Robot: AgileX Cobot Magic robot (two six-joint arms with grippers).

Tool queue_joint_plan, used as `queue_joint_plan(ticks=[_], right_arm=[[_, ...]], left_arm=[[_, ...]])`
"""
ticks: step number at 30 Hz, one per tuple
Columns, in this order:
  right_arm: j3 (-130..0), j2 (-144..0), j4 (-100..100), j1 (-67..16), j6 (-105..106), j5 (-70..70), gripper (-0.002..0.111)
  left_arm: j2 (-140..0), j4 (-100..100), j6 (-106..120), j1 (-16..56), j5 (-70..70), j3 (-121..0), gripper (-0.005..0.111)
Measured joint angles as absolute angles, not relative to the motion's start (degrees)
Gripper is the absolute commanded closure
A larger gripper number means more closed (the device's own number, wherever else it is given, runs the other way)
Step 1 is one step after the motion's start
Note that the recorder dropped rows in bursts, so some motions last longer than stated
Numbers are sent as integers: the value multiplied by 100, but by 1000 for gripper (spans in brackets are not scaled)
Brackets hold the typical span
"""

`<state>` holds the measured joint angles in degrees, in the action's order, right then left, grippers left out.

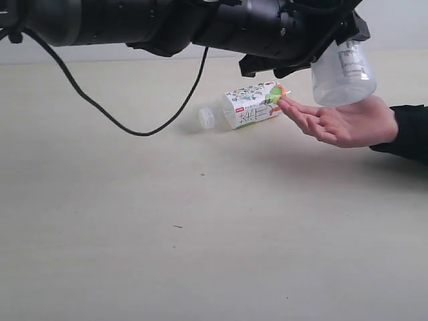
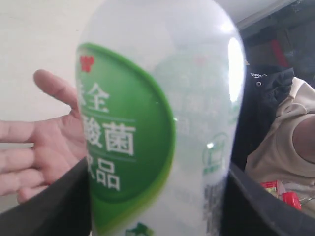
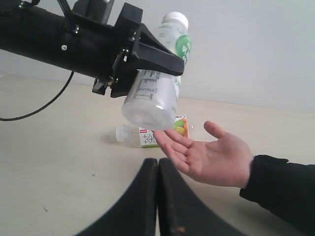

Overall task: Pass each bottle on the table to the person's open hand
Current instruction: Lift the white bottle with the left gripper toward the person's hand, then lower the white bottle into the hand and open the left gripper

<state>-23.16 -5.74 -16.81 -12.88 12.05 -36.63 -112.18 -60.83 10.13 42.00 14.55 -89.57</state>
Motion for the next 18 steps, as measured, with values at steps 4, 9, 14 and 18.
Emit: queue_joint_plan(ticks=[4, 9, 14, 18], right_arm=[[-2316, -574, -1681, -1288, 1205, -3663, 108], [-2316, -574, -1681, -1288, 1205, -3663, 108], [-2316, -574, -1681, -1288, 1205, -3663, 108], [-2316, -574, -1681, -1288, 1205, -3663, 108]], left_arm=[[-11386, -5278, 546, 4225, 1553, -9302, 107], [-11422, -3379, -711, 4225, 1795, -9627, 107], [-11434, -922, -3183, 4214, 2709, -9977, 107], [-11596, 916, -4821, 4338, 3554, -10228, 107]])
